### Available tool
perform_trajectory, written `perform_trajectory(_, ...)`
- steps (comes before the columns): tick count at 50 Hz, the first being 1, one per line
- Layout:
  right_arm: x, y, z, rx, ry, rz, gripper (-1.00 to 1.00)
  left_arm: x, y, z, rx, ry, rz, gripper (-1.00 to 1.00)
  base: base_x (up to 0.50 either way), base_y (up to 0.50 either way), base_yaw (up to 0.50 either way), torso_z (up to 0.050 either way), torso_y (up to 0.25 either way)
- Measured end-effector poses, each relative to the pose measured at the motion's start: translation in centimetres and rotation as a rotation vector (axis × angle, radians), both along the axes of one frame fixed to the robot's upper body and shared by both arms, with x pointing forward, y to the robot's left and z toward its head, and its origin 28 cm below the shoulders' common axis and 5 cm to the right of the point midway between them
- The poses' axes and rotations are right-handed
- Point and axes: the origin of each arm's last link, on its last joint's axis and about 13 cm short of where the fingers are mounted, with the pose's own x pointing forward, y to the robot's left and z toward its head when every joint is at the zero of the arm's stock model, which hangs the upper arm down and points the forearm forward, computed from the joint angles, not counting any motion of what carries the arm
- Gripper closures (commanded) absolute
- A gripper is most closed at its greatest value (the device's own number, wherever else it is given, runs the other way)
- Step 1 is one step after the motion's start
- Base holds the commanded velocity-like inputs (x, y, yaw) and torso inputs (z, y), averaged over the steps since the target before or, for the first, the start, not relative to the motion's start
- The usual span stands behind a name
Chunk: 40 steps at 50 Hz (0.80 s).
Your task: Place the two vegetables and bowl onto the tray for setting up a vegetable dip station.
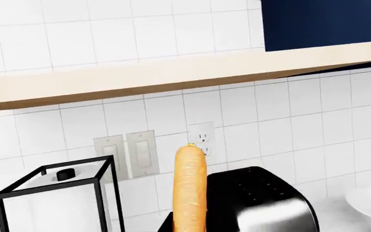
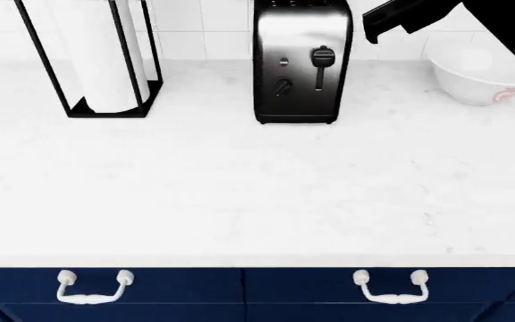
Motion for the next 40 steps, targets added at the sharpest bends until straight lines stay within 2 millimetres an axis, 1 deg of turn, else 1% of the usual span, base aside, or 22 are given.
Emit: perform_trajectory(40, -0.16, 0.21, 0.13, -0.023, -0.005, -0.005, 1.00, -0.23, -0.14, 0.10, 0.003, -0.012, -0.011, 1.00, 0.00, 0.50, 0.00, 0.000, 0.000)
